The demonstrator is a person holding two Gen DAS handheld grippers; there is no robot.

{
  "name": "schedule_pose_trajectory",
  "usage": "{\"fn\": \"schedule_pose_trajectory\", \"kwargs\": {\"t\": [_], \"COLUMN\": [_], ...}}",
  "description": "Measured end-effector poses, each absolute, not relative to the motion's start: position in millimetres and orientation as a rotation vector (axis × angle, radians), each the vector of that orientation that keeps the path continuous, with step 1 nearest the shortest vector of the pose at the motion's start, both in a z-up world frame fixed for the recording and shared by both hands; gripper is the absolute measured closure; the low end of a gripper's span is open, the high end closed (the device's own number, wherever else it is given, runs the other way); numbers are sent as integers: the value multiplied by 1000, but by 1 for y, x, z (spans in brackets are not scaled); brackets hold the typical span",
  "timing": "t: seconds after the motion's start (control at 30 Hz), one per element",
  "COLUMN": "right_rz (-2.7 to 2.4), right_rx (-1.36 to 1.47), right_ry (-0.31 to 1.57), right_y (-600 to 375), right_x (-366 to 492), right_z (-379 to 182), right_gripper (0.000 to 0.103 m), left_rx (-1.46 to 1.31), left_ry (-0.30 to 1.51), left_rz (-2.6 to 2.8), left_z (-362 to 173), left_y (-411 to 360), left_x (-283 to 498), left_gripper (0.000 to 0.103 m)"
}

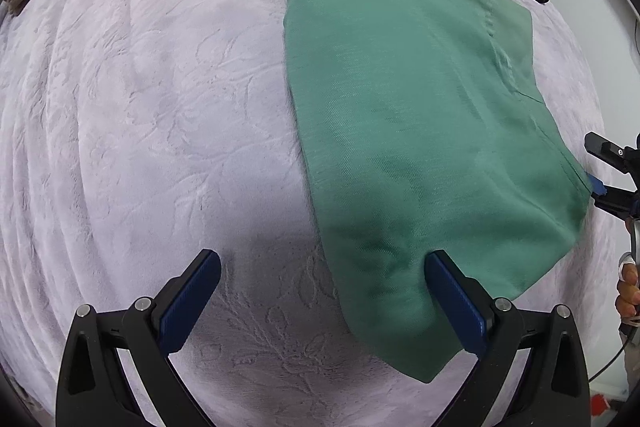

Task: Fold large clothes

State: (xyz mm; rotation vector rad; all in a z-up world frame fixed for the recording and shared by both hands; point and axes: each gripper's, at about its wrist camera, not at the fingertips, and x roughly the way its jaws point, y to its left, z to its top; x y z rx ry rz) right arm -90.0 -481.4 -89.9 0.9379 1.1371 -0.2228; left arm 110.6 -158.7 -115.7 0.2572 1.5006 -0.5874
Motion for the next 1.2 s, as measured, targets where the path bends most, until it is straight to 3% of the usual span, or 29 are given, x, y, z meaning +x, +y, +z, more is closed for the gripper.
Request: {"fn": "schedule_pose_trajectory", "kwargs": {"t": [0.2, 0.23, 0.27, 1.2], "right_rz": [-173, -163, -152, 176], "right_rx": [949, 957, 965, 1046], "right_ry": [1106, 1094, 1084, 1122], "right_y": [-480, -481, -482, -502], "right_x": [-83, -82, -81, 46], "right_z": [-89, -90, -90, -154], "right_gripper": [15, 13, 0, 0], "left_rx": [213, 190, 169, -35], "left_ry": [1489, 1489, 1491, 1643], "left_rz": [-626, -639, -648, -772], "left_z": [-110, -108, -106, -167], "left_y": [-168, -168, -167, -232], "left_x": [115, 118, 122, 155], "left_gripper": [0, 0, 0, 0]}}
